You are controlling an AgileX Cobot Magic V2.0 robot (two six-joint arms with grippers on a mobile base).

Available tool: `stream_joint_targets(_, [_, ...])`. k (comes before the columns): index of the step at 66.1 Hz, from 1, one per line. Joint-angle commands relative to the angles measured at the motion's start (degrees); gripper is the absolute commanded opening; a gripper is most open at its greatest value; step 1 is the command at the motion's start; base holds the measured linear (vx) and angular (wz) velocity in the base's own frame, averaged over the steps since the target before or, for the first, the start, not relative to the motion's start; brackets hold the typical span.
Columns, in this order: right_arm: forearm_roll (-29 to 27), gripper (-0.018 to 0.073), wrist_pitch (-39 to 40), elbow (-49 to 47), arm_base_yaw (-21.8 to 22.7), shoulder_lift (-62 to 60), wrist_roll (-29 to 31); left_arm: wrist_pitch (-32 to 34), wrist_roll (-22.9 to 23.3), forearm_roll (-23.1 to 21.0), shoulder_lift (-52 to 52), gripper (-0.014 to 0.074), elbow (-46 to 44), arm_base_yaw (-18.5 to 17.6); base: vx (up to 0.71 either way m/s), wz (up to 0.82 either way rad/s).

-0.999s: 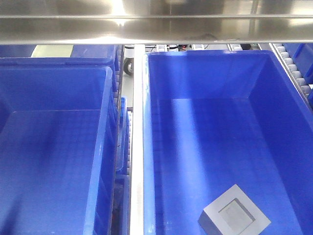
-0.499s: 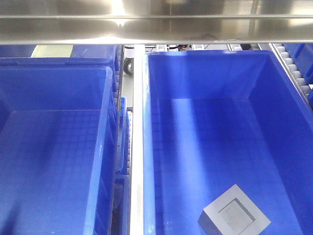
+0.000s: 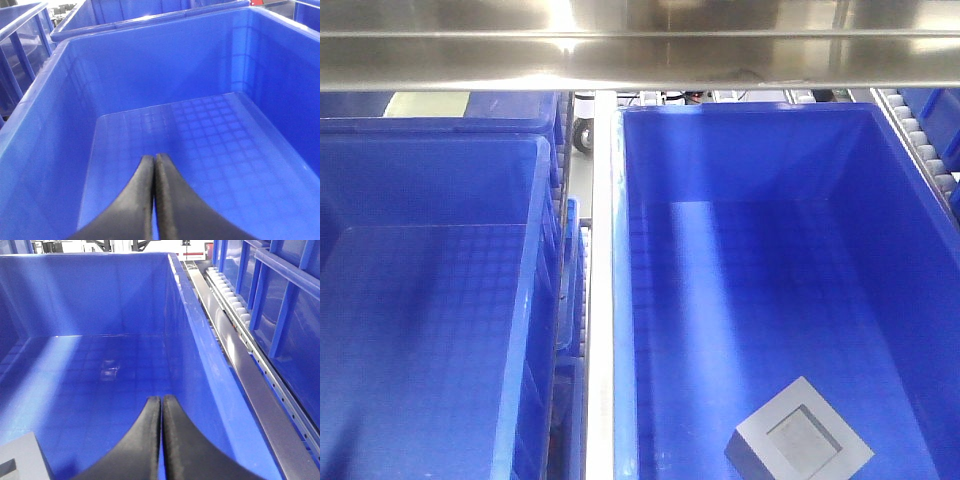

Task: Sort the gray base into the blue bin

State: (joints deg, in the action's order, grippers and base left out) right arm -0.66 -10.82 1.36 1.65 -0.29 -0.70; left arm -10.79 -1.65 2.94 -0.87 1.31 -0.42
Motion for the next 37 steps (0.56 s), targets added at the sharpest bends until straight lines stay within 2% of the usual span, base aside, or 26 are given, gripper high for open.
stream_joint_targets(1, [0.3, -0.0005, 2.2, 0.4, 0.2, 1.0, 0.7, 4.0, 0.2, -0.1, -0.7, -0.0008, -1.0, 0.1, 0.0, 0.0])
stream_joint_targets(37, [0.3, -0.0005, 2.2, 0.4, 0.2, 1.0, 0.7, 4.0, 0.2, -0.1, -0.7, -0.0008, -1.0, 0.1, 0.0, 0.0])
